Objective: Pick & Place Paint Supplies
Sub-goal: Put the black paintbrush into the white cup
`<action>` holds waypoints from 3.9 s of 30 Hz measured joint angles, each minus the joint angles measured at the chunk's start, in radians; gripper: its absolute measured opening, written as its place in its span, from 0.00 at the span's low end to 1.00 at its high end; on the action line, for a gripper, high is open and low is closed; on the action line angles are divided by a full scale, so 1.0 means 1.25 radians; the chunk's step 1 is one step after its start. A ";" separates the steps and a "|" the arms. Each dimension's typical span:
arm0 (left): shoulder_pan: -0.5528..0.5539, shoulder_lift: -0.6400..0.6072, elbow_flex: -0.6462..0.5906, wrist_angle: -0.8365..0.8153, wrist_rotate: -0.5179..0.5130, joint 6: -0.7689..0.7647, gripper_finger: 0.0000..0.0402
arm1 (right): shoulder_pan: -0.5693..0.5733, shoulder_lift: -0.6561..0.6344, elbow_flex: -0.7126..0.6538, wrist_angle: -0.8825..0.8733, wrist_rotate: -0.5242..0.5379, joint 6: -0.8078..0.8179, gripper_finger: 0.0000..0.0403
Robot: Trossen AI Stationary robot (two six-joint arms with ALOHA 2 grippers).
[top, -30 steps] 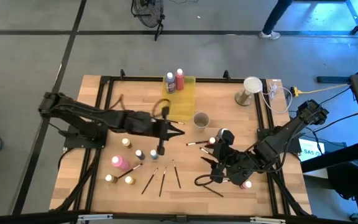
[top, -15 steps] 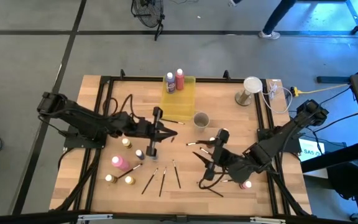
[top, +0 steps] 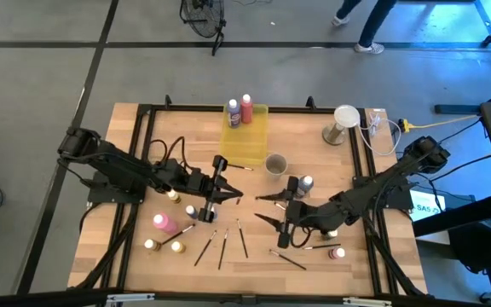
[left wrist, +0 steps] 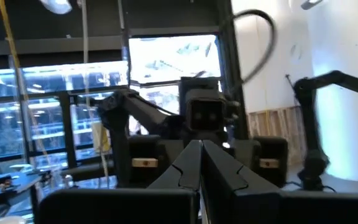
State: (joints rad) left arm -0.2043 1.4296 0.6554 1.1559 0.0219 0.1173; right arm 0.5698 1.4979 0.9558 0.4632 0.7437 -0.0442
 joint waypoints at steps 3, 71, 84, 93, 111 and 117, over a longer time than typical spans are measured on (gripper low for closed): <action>0.001 0.008 0.000 0.025 0.002 0.000 0.01 | -0.021 0.005 -0.011 0.027 -0.016 -0.018 0.55; 0.008 0.002 0.001 -0.015 0.024 0.020 0.17 | -0.185 0.081 -0.012 0.217 -0.300 -0.102 0.03; 0.027 -0.213 0.001 -0.363 -0.037 0.019 0.32 | -0.115 0.021 -0.012 -0.019 -0.162 0.013 0.03; 0.038 -0.310 0.001 -0.624 -0.145 -0.032 0.32 | -0.025 -0.129 -0.013 -0.327 -0.112 0.130 0.03; 0.037 -0.280 0.000 -0.654 -0.145 -0.063 0.31 | -0.065 -0.491 -0.077 -0.834 0.174 0.366 0.03; 0.051 -0.280 0.000 -0.647 -0.149 -0.063 0.31 | -0.186 -0.553 -0.189 -0.654 0.058 0.303 0.03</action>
State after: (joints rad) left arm -0.1409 1.0794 0.6552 0.3472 -0.1638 0.0391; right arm 0.3376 0.8070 0.7200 -0.3541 0.8162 0.3345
